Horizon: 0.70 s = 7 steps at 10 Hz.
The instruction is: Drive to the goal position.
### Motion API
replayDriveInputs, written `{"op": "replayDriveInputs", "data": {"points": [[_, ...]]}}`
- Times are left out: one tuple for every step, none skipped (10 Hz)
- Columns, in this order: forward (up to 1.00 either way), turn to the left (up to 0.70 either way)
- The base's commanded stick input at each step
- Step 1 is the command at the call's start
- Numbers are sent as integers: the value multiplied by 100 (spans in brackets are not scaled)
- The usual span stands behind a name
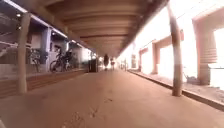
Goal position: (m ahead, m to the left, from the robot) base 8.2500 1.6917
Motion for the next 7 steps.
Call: {"op": "replayDriveInputs", "data": {"points": [[70,-19],[70,-28],[70,0],[70,0],[70,0],[70,0],[70,0]]}}
